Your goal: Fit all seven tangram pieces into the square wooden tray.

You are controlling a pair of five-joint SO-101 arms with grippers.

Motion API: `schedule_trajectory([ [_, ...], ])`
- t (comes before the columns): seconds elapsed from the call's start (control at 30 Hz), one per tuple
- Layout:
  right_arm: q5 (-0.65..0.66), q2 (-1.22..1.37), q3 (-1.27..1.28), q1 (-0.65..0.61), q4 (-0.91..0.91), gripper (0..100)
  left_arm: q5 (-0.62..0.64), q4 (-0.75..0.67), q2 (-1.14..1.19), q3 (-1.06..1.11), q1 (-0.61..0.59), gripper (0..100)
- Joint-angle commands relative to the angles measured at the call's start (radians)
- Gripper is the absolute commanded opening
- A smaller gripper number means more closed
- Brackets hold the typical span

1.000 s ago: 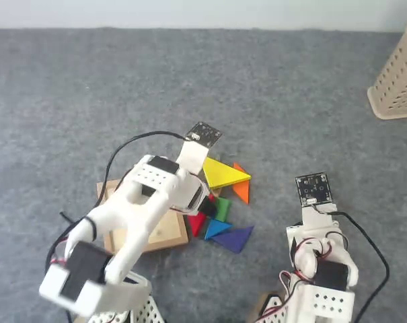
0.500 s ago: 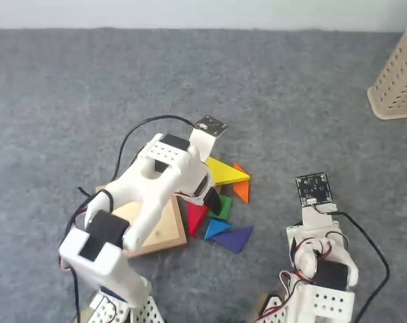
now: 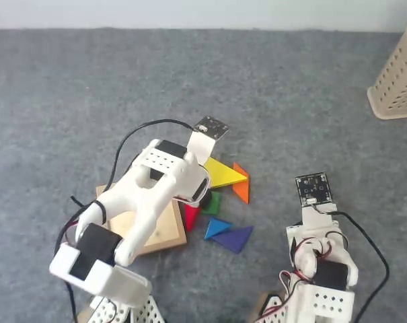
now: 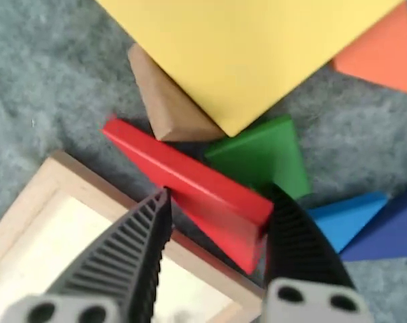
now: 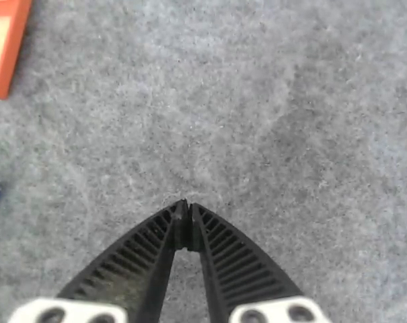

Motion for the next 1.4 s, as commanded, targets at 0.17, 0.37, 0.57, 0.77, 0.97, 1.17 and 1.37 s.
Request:
schedule_trajectory([
  [0.17,0.012,-0.015,0.006,0.012,-0.013,0.6,-0.035,-0.017,0.003,0.022,-0.014,16],
  [0.37,0.012,-0.015,0.006,0.012,-0.013,0.6,-0.035,0.025,-0.1,0.03,-0.014,16],
  [0.57,0.012,-0.015,0.006,0.012,-0.013,0.6,-0.037,-0.029,-0.207,0.099,-0.014,10],
  [0.77,0.012,-0.015,0.006,0.012,-0.013,0.6,-0.037,-0.031,-0.218,0.108,-0.014,9],
  [0.97,0.012,-0.015,0.006,0.012,-0.013,0.6,-0.037,-0.031,-0.227,0.101,-0.014,9],
  [1.17,0.012,-0.015,0.006,0.012,-0.013,0.6,-0.091,-0.009,-0.241,0.074,-0.015,5],
  [1.37,0.012,-0.015,0.006,0.012,-0.013,0.6,-0.138,0.034,-0.451,0.085,-0.026,3],
])
